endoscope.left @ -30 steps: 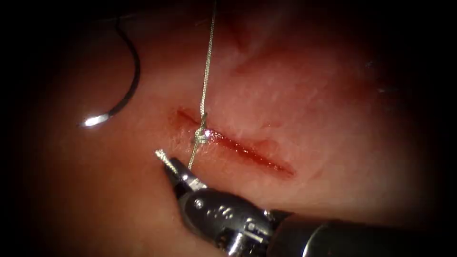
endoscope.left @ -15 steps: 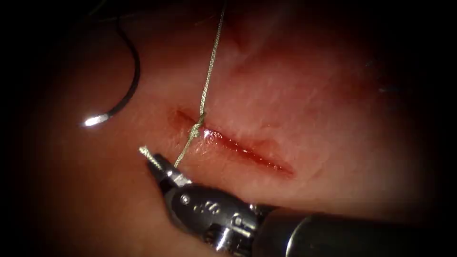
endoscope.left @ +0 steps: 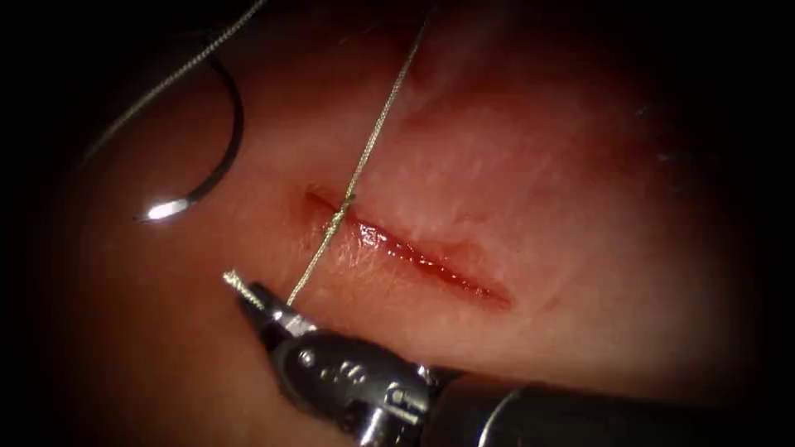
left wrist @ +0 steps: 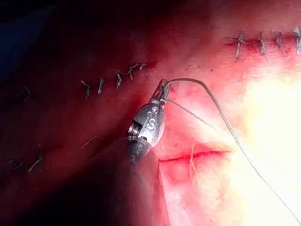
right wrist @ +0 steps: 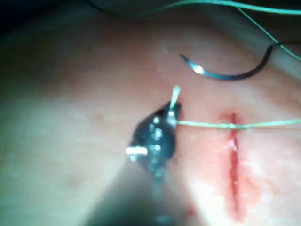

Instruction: Wound Closure

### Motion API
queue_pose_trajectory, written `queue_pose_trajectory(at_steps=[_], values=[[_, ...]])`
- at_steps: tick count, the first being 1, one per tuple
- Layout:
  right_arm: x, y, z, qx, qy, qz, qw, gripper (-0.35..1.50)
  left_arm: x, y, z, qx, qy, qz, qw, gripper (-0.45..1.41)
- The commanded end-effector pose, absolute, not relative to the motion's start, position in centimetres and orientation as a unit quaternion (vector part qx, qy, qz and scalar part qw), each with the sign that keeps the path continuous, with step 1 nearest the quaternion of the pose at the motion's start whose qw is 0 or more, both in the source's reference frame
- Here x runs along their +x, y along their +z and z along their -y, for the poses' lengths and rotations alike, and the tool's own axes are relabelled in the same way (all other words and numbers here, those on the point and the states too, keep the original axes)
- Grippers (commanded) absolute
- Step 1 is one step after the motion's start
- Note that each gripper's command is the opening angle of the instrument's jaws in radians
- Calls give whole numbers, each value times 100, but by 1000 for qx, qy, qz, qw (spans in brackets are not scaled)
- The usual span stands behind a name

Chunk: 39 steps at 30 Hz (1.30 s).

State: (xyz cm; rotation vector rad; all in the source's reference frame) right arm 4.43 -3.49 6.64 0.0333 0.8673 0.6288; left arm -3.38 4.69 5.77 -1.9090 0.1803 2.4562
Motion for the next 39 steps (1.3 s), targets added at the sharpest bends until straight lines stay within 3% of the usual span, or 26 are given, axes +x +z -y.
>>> queue_pose_trajectory(at_steps=[1,19,27,30,32,33,39], values=[[455,668,357,23,290,-415,862,-35,-345,582,-477,-612,788,-61,12,-45],[463,676,379,45,255,-401,878,-35,-371,590,-487,-613,787,-68,7,-45],[463,678,366,38,261,-412,872,-35,-353,583,-474,-620,783,-59,-2,-45],[462,675,362,35,267,-419,867,64,-343,575,-468,-624,779,-53,-5,-45],[462,673,360,16,241,-430,870,116,-335,566,-464,-629,776,-47,-7,-45],[463,671,360,12,236,-434,869,133,-332,561,-463,-630,775,-45,-7,-45],[459,641,361,21,223,-441,869,148,-319,531,-453,-639,768,-29,-4,-45]])
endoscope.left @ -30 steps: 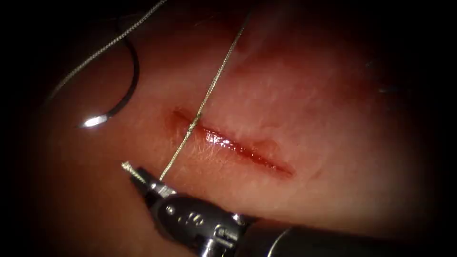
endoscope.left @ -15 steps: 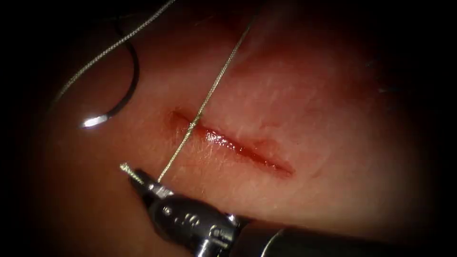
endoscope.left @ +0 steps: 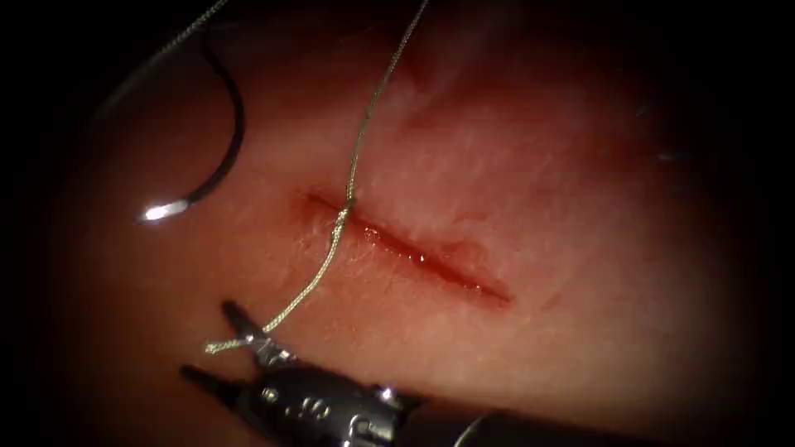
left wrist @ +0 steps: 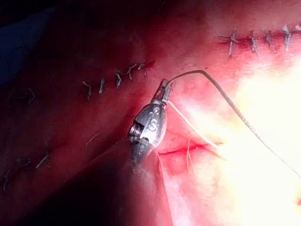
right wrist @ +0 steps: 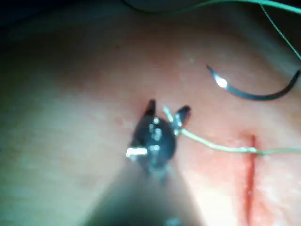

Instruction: Wound Closure

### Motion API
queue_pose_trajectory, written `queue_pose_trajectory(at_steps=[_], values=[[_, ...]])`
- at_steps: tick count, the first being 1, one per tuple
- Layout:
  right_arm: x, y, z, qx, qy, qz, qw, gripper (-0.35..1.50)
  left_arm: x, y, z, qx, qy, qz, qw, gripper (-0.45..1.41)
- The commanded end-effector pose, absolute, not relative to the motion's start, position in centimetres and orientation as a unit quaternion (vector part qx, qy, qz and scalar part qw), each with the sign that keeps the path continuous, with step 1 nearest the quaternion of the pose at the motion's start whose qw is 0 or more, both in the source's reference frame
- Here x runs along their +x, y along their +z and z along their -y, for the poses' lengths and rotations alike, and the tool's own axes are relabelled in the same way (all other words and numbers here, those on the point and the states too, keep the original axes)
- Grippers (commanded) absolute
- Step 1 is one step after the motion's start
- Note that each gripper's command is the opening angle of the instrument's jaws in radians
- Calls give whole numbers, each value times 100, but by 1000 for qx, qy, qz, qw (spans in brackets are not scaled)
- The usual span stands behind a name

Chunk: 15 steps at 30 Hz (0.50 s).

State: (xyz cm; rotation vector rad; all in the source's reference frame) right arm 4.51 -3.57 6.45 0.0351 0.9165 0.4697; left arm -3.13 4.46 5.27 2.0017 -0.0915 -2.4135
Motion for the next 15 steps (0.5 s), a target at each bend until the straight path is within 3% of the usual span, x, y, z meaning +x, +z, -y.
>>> queue_pose_trajectory(at_steps=[1,5,9,15], values=[[458,634,362,28,220,-445,867,148,-318,525,-450,641,-767,27,4,-45],[449,599,368,63,196,-468,859,145,-312,504,-435,646,-763,17,3,-45],[427,571,357,88,179,-481,853,114,-297,470,-408,650,-760,7,-1,-45],[418,599,325,83,186,-480,853,109,-271,422,-374,655,-756,2,-12,-45]])
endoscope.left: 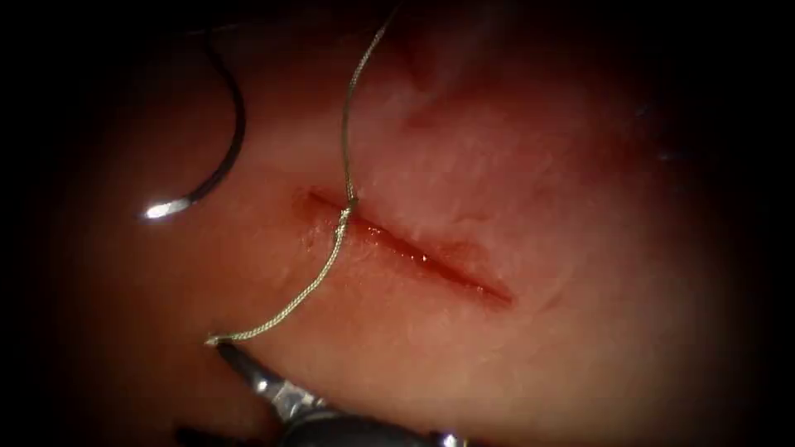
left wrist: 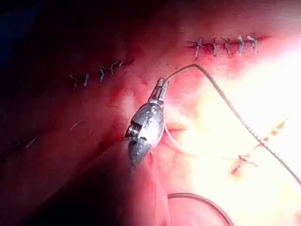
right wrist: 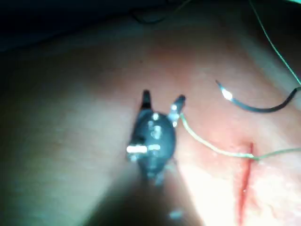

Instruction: Wound Closure

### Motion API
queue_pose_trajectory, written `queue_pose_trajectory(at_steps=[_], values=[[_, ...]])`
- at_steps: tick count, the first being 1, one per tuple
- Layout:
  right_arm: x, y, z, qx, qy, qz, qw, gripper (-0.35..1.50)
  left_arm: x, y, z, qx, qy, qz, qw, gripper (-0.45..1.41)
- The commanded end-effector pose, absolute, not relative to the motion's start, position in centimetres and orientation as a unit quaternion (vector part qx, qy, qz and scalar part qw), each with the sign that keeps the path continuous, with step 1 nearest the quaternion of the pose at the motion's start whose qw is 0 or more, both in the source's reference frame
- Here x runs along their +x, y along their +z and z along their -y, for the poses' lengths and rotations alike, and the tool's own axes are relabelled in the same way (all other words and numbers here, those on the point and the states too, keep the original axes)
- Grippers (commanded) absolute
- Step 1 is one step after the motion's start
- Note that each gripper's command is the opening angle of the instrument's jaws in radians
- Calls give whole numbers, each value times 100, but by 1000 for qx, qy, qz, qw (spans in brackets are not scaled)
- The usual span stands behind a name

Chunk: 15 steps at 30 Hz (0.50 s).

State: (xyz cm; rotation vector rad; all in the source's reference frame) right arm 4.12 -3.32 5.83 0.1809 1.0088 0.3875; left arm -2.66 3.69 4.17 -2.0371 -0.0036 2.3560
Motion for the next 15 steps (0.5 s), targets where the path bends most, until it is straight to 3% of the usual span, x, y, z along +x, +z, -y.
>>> queue_pose_trajectory(at_steps=[1,6,11,14,15], values=[[416,606,319,81,187,-482,852,108,-266,414,-367,-655,755,-1,14,-45],[411,639,283,70,195,-487,848,92,-244,378,-325,-654,757,1,17,-45],[416,670,249,57,205,-488,846,59,-233,361,-297,-651,759,2,17,-45],[420,694,229,54,205,-489,846,3,-227,352,-282,-654,756,4,28,-45],[420,704,222,53,203,-490,846,-29,-225,350,-275,-658,752,8,32,-45]])
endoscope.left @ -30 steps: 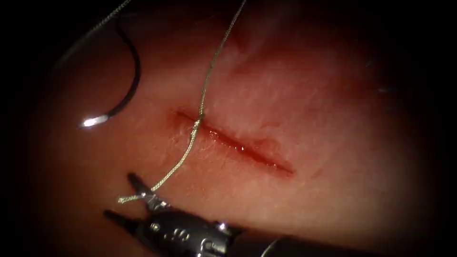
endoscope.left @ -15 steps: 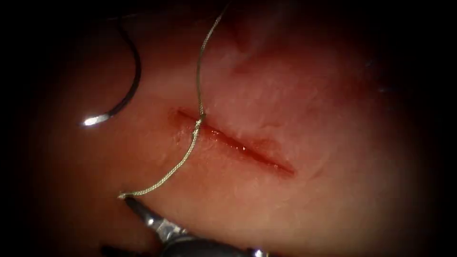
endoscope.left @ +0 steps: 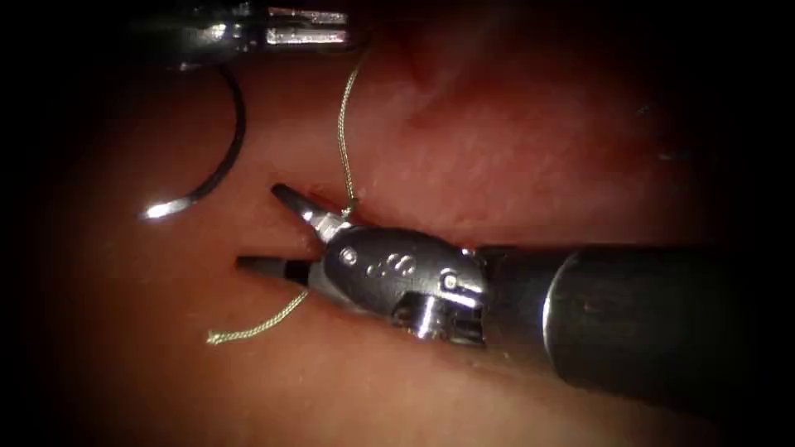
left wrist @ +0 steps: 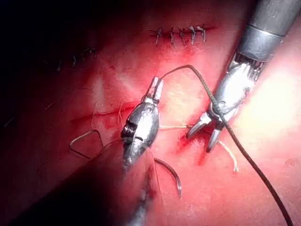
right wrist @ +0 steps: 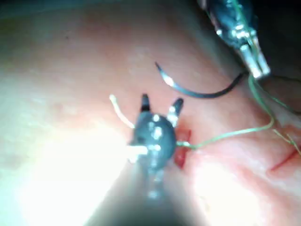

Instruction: Wound Closure

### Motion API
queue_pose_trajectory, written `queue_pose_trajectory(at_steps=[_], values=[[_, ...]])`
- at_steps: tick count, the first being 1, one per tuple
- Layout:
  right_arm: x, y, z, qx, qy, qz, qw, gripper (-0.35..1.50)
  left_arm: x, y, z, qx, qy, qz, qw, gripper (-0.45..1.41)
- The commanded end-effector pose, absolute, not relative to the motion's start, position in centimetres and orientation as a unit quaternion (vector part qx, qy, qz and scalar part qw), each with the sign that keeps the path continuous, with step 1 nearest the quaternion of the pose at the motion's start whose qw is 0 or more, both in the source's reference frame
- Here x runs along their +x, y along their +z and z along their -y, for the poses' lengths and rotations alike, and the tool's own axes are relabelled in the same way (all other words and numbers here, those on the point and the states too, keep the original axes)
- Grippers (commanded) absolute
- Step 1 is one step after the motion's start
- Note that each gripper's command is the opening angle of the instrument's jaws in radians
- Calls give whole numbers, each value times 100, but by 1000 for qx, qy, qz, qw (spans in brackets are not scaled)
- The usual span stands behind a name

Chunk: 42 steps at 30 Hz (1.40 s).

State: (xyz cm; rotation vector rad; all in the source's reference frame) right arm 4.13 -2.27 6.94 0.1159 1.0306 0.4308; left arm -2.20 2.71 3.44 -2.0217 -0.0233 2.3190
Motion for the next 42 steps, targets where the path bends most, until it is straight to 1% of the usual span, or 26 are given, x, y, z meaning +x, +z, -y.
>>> queue_pose_trajectory(at_steps=[1,2,17,22,29,42], values=[[420,704,222,53,203,-490,846,-29,-225,350,-275,-658,752,8,32,-45],[420,707,218,53,202,-491,846,-35,-224,349,-269,-659,751,9,33,-45],[404,726,170,10,234,-553,799,-35,-208,356,-203,-662,748,32,39,-45],[402,725,157,21,259,-588,766,-35,-206,363,-186,-662,747,36,42,-45],[402,726,149,76,270,-645,711,-35,-201,374,-167,-662,747,44,46,-45],[406,707,152,129,224,-686,680,-35,-186,416,-165,-664,743,55,56,-45]])
